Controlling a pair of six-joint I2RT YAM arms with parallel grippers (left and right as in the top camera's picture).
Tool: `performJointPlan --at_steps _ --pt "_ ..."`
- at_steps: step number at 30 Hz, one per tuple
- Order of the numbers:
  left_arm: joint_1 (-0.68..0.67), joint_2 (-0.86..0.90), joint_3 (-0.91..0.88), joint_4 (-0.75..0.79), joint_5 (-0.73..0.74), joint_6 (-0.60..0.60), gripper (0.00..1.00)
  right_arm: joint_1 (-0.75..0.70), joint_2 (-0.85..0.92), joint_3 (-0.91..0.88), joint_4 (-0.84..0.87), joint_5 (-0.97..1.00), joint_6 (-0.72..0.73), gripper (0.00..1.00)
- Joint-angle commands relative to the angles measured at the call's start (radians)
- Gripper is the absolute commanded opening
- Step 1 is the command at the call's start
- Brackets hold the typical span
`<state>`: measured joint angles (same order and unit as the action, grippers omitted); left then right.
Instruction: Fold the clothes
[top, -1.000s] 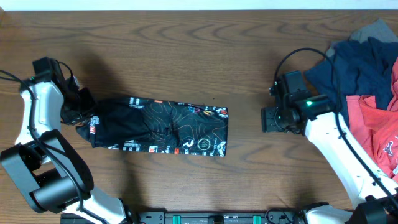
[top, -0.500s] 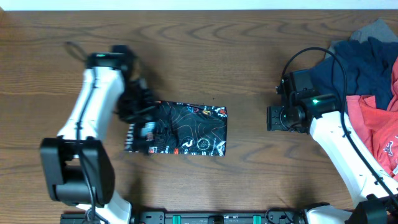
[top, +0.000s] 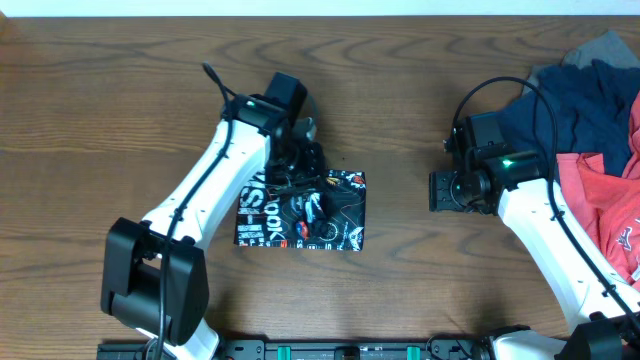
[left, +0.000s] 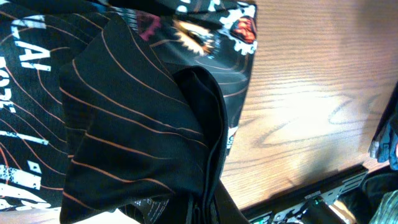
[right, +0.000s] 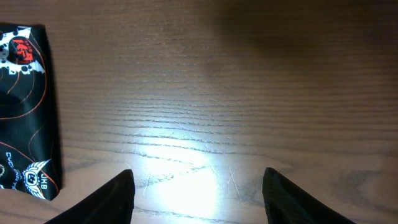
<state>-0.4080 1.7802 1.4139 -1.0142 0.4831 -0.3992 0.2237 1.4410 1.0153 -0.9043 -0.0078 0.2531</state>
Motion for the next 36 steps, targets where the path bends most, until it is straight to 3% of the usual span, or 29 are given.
performJointPlan --at_steps 1,13,15,16,18,20,24,30,32,36 --pt "-0.027 -0.026 0.013 0.007 -0.024 -0.027 0.06 -0.015 0.005 0.003 -0.002 -0.004 -0.007 0.64" --pt "-0.114 -0.018 0.008 0.072 -0.032 -0.029 0.07 -0.015 0.005 0.003 -0.001 -0.011 -0.007 0.64" --pt "-0.121 -0.018 0.006 0.074 -0.031 -0.029 0.23 -0.015 0.005 0.003 -0.002 -0.011 -0.007 0.64" --pt "-0.124 -0.018 0.006 0.074 -0.031 -0.029 0.41 -0.015 0.005 0.003 -0.002 -0.011 -0.007 0.64" --pt "-0.126 -0.018 0.006 0.072 -0.031 -0.029 0.60 -0.015 0.005 0.003 -0.001 -0.012 -0.007 0.64" --pt "-0.119 -0.024 0.006 0.070 -0.030 -0.001 0.68 -0.015 0.005 0.003 -0.001 -0.021 -0.008 0.65" --pt "-0.058 -0.049 0.011 0.069 -0.037 0.112 0.69 -0.013 0.005 0.003 0.021 -0.159 -0.080 0.67" --pt "0.095 -0.057 0.010 0.087 -0.297 0.114 0.69 0.033 0.008 0.003 0.135 -0.555 -0.254 0.66" --pt "0.142 -0.049 0.006 0.097 -0.374 0.114 0.69 0.085 0.016 0.003 0.172 -0.545 -0.256 0.66" --pt "0.213 -0.019 -0.006 0.110 -0.380 0.114 0.69 0.211 0.070 0.003 0.232 -0.436 -0.259 0.70"
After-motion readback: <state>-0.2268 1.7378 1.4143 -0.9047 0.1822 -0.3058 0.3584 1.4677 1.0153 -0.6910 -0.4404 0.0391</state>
